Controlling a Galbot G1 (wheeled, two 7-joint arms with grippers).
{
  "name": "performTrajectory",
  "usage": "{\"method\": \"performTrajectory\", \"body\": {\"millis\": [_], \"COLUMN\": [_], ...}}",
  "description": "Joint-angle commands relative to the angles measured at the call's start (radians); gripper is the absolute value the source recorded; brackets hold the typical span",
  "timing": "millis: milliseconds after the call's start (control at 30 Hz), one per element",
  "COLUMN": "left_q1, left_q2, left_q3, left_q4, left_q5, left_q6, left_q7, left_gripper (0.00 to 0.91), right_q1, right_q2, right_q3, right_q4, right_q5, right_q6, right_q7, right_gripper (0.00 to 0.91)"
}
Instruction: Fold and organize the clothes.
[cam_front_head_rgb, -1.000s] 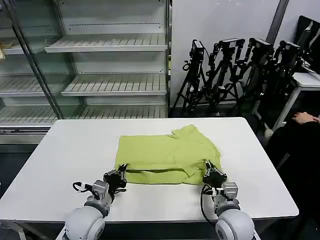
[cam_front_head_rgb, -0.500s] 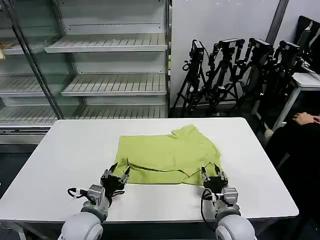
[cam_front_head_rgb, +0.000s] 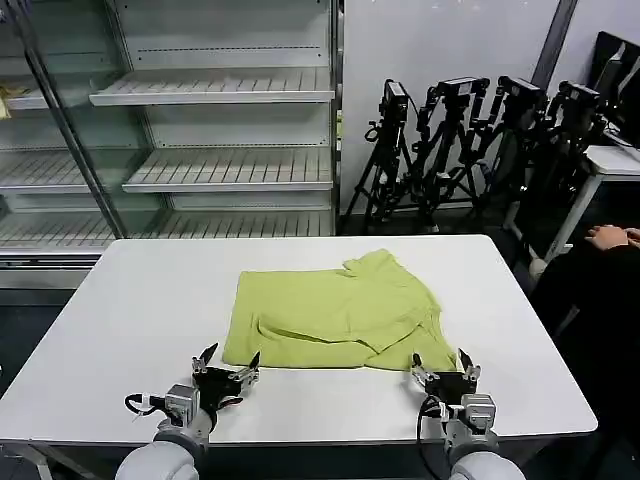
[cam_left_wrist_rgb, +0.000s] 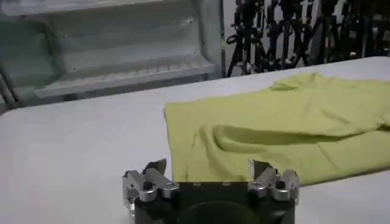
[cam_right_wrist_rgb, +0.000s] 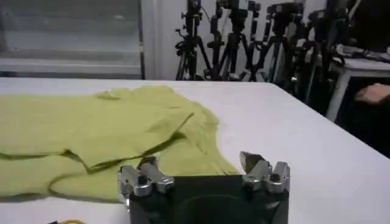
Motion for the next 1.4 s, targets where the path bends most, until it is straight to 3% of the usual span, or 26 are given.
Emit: {"method": "performTrajectory", "body": {"millis": [33,100,167,333,367,400,433,467,500,533,967,1400], "left_q1": [-0.005,-0.018,-0.028,-0.052,-0.054,-0.056,-0.057,-0.057,-0.056,-0.055,-0.005,0.047], "left_q2": [-0.002,-0.001,-0.001,0.009,0.010,0.010,0.010,0.009,0.009,0.009,0.003,-0.013], "left_q3": [-0.003,-0.001,0.001,0.004,0.004,0.005,0.005,0.006,0.006,0.007,0.000,-0.025], "left_q4": [0.011,0.017,0.026,0.063,0.067,0.068,0.070,0.072,0.073,0.073,0.053,0.016], "left_q5": [-0.017,-0.021,-0.025,-0.028,-0.030,-0.030,-0.031,-0.030,-0.030,-0.030,-0.019,-0.019], "left_q6": [0.005,0.005,0.004,-0.001,-0.001,-0.001,-0.001,-0.001,-0.001,-0.001,-0.012,-0.013], "left_q7": [-0.003,-0.006,-0.007,0.000,0.000,0.000,0.001,0.002,0.002,0.002,0.002,-0.009], "left_gripper": [0.343,0.202,0.121,0.060,0.050,0.050,0.040,0.040,0.040,0.040,0.030,0.030], "right_q1": [-0.029,-0.031,-0.022,0.010,0.013,0.017,0.018,0.018,0.015,0.011,-0.026,-0.137], "right_q2": [-0.001,-0.014,-0.016,-0.013,-0.013,-0.012,-0.011,-0.011,-0.010,-0.010,-0.012,-0.023], "right_q3": [0.025,0.023,0.023,0.022,0.021,0.019,0.018,0.016,0.015,0.013,0.016,0.044], "right_q4": [0.003,-0.001,-0.006,-0.024,-0.027,-0.031,-0.033,-0.035,-0.036,-0.037,-0.012,0.083], "right_q5": [0.041,0.046,0.065,0.118,0.122,0.130,0.139,0.145,0.144,0.143,0.137,0.011], "right_q6": [-0.026,-0.024,-0.030,-0.043,-0.043,-0.043,-0.042,-0.041,-0.037,-0.030,0.003,0.044], "right_q7": [-0.004,-0.030,-0.031,-0.023,-0.023,-0.023,-0.025,-0.026,-0.036,-0.041,-0.059,-0.122], "right_gripper": [0.907,0.907,0.907,0.907,0.856,0.776,0.443,0.333,0.040,0.000,0.000,0.000]}}
